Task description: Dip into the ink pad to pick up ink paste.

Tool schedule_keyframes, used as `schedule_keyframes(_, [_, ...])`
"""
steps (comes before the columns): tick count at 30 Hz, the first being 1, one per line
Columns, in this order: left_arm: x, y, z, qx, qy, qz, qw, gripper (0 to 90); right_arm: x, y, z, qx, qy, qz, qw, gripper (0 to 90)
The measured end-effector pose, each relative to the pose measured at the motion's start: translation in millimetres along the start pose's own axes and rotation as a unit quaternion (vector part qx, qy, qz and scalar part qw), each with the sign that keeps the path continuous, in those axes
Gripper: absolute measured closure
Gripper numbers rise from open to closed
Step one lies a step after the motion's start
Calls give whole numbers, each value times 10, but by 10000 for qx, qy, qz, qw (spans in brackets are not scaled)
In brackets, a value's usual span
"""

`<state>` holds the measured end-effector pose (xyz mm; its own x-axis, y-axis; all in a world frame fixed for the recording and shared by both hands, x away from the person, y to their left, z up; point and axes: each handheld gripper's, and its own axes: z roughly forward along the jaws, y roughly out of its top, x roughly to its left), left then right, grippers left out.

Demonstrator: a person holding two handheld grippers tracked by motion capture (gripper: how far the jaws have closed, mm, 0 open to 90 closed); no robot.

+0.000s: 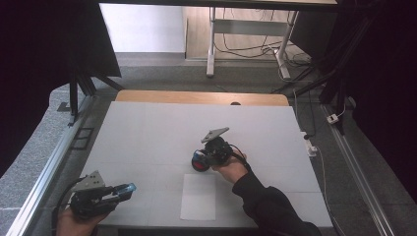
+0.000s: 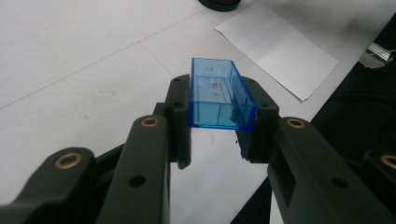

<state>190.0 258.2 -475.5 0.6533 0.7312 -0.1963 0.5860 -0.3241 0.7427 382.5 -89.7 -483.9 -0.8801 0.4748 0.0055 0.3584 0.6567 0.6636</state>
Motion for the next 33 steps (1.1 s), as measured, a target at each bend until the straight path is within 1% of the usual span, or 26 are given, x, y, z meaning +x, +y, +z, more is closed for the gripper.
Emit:
schedule_keyframes(3, [0,0,0,5,-3,4,10000,675,45,13,-1,53,-117,-95,9999,714])
schedule_keyframes(6, [-6,1,-1,23,-8,26,10000,675,55,27,-1,102,-156,-138,9997,712])
schedule_keyframes(8, [-6,1,1,31,-7,24,10000,675,50,23,-3,79,-135,-151,9998,711])
schedule_keyframes(9, [-4,0,-1,28,-12,19,10000,674,48,22,-5,79,-124,-98,9998,711])
schedule_keyframes(13, [-1,-3,-6,9,-27,1,10000,674,15,6,-15,16,-63,-9,10000,710])
schedule_keyframes(14, [-3,-3,-6,13,-26,5,10000,674,11,2,-17,-8,-37,64,10000,710])
schedule_keyframes(18, [-8,-1,-4,26,-9,17,10000,674,-5,-4,-47,-87,1,106,9999,710])
schedule_keyframes(24, [-6,-1,-5,24,-14,7,10000,673,16,8,-143,-237,56,91,9997,709])
schedule_keyframes(27, [-2,1,-2,51,-35,-27,10000,674,34,9,-197,-314,132,124,9993,709])
schedule_keyframes(31, [2,0,-4,36,-43,-51,10000,674,64,3,-273,-362,200,20,9991,709])
schedule_keyframes(33, [3,0,-3,41,-52,-49,10000,674,81,-3,-307,-410,239,21,9989,709])
